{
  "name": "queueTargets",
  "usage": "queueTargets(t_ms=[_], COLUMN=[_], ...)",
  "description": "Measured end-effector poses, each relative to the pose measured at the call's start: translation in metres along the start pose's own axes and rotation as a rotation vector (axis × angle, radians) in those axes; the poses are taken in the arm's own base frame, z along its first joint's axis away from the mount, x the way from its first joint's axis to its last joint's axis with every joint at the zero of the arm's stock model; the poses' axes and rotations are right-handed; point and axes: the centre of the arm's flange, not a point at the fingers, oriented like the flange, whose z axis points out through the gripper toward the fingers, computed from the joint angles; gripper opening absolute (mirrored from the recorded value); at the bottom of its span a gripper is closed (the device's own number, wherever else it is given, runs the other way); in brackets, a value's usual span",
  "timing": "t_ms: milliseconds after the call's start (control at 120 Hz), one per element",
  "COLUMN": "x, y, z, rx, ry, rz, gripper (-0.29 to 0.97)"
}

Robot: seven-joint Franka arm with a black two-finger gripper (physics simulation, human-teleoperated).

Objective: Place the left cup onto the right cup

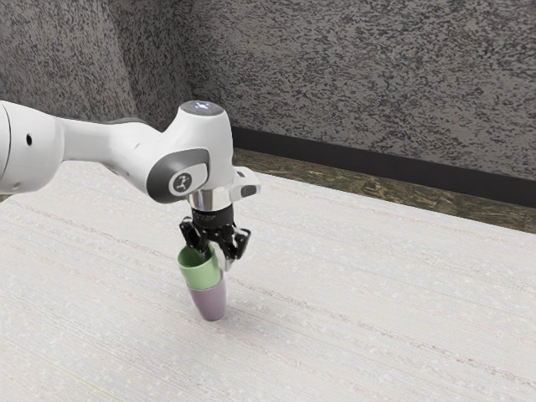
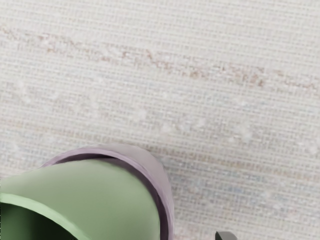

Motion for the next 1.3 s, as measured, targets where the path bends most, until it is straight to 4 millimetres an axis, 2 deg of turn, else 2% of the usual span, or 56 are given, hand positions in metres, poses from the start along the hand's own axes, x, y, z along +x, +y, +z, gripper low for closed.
queueTargets(t_ms=[108, 242, 500, 633, 942, 1117, 1300], x=[0.000, 0.000, 0.000, -0.001, -0.013, -0.020, -0.015], y=[0.000, 0.000, 0.001, 0.000, -0.007, -0.009, -0.007], z=[0.000, 0.000, -0.001, -0.007, -0.051, -0.068, -0.098], rx=[-0.001, -0.001, -0.001, -0.001, 0.011, 0.020, 0.015], ry=[0.001, 0.002, 0.003, 0.014, 0.063, 0.069, 0.087], rz=[0.003, 0.006, 0.012, 0.012, 0.004, 0.002, 0.011], gripper=[0.44, 0.55, 0.64, 0.66, 0.68, 0.68, 0.68])
